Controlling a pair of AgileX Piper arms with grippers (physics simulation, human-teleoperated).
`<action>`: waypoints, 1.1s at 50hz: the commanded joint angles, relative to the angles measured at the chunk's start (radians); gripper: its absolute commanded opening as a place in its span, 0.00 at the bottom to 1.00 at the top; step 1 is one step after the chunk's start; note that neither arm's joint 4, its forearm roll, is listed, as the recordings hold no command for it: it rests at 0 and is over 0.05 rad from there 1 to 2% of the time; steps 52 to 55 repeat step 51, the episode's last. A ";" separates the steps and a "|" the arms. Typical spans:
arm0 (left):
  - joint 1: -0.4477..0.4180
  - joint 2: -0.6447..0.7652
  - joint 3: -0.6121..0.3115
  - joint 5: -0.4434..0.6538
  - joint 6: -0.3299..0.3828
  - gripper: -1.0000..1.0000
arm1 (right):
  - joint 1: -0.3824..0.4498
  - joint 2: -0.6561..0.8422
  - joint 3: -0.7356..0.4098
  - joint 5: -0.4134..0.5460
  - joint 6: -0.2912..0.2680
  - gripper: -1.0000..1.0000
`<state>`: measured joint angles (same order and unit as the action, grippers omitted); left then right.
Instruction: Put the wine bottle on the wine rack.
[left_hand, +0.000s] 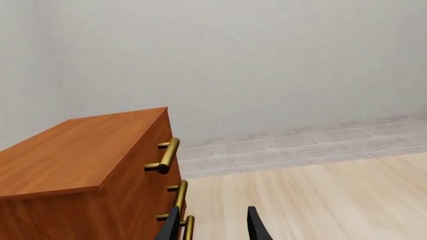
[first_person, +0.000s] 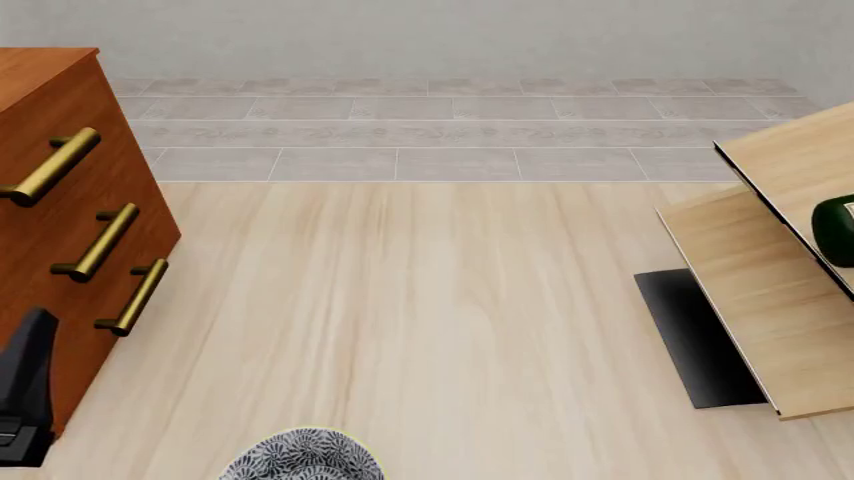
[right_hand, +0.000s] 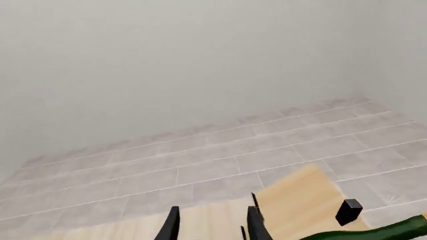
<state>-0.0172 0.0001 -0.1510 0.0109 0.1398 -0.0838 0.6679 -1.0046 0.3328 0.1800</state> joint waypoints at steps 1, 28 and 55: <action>-0.002 0.000 -0.010 0.012 0.002 1.00 | 0.115 -0.125 0.089 -0.024 -0.126 1.00; -0.013 0.000 -0.022 0.021 0.003 1.00 | 0.325 -0.507 0.303 -0.001 -0.356 1.00; -0.044 0.000 -0.065 0.042 0.015 1.00 | 0.413 -0.668 0.354 0.087 -0.370 1.00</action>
